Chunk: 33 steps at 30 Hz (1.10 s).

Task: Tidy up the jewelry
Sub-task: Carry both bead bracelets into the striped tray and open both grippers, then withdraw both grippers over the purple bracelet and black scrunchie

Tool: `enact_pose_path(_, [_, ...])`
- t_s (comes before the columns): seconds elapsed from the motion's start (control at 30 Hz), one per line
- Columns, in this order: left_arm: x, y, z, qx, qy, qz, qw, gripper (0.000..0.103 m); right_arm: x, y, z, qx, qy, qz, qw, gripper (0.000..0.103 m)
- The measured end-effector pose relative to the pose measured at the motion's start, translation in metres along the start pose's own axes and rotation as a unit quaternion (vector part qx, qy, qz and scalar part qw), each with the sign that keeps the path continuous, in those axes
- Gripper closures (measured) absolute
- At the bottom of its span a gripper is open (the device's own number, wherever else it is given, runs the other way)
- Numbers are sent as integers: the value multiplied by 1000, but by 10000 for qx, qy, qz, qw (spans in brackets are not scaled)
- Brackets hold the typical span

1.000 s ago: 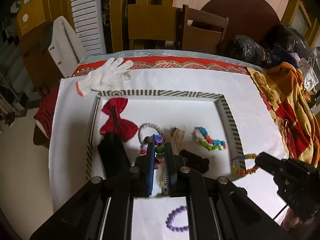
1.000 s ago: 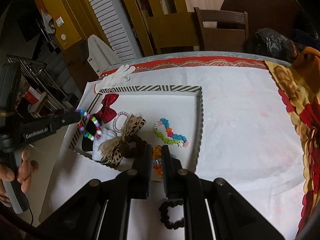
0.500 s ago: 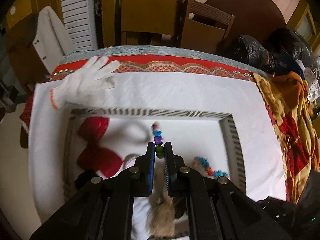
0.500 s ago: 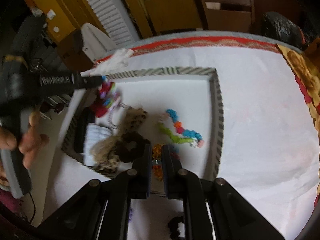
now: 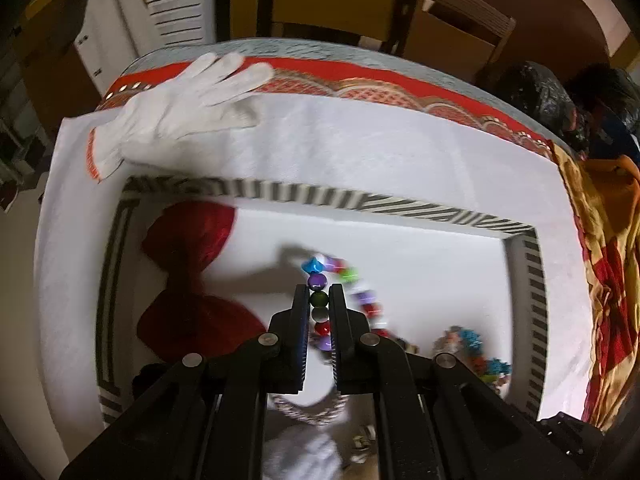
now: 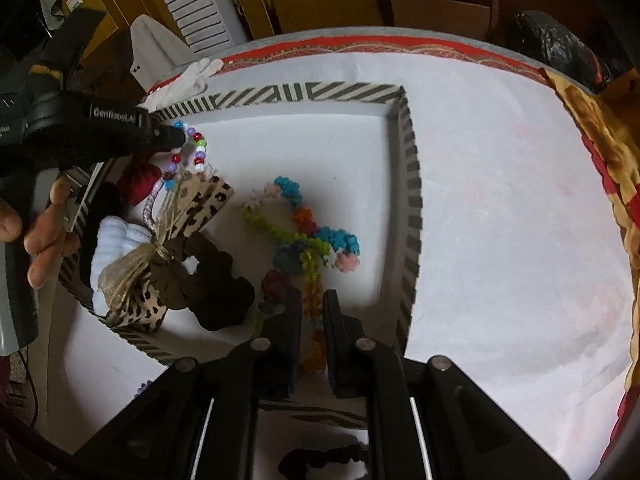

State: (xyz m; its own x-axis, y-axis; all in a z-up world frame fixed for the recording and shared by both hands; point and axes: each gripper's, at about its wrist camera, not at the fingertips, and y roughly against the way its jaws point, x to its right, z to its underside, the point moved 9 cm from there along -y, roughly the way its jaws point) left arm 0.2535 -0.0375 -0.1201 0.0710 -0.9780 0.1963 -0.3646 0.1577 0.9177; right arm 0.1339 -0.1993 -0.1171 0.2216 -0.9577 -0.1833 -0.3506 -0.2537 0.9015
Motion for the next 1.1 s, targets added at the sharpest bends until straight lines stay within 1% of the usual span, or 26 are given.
enact_pose_path(0.07, [-4, 2, 2, -4, 61, -2, 10000, 102, 2, 0, -1, -22, -59, -47, 10000, 79])
enact_pose_path(0.1, [-5, 3, 4, -2, 95, 31, 10000, 102, 3, 2, -2, 17, -73, -41, 10000, 76])
enact_pose_path(0.13, [-6, 6, 6, -10, 112, 56, 9999, 100, 4, 4, -2, 52, -83, -47, 9999, 71])
enact_pose_path(0.17, [-7, 8, 6, -5, 108, 46, 9999, 95, 3, 8, -3, 95, -105, -80, 9999, 68])
enact_pose_path(0.23, [-7, 15, 9, 54, 90, -24, 9999, 87, 3, 14, -4, 162, -130, -130, 9997, 67])
enact_pose_path(0.27, [-6, 20, 12, 84, 87, -25, 9999, 86, 1, 20, -5, 224, -117, -140, 9996, 66])
enact_pose_path(0.37, [-5, 32, 21, 143, 59, -134, 9998, 86, -2, 33, -6, 366, -124, -166, 9991, 63])
enact_pose_path(0.5, [2, 52, 35, 290, -118, -243, 9992, 86, -5, 50, -6, 561, -119, -157, 9982, 58])
enact_pose_path(0.57, [3, 63, 44, 393, -160, -260, 9988, 86, -6, 58, -5, 641, -127, -110, 9978, 53])
enact_pose_path(0.77, [6, 90, 75, 513, -142, -273, 9982, 86, -7, 81, 4, 841, -212, -40, 9962, 50])
enact_pose_path(0.97, [9, 115, 106, 657, -139, -379, 9970, 86, -12, 100, 18, 977, -199, -17, 9950, 45])
enact_pose_path(1.1, [13, 130, 127, 732, -140, -445, 9962, 86, -16, 111, 29, 1040, -164, -42, 9944, 43])
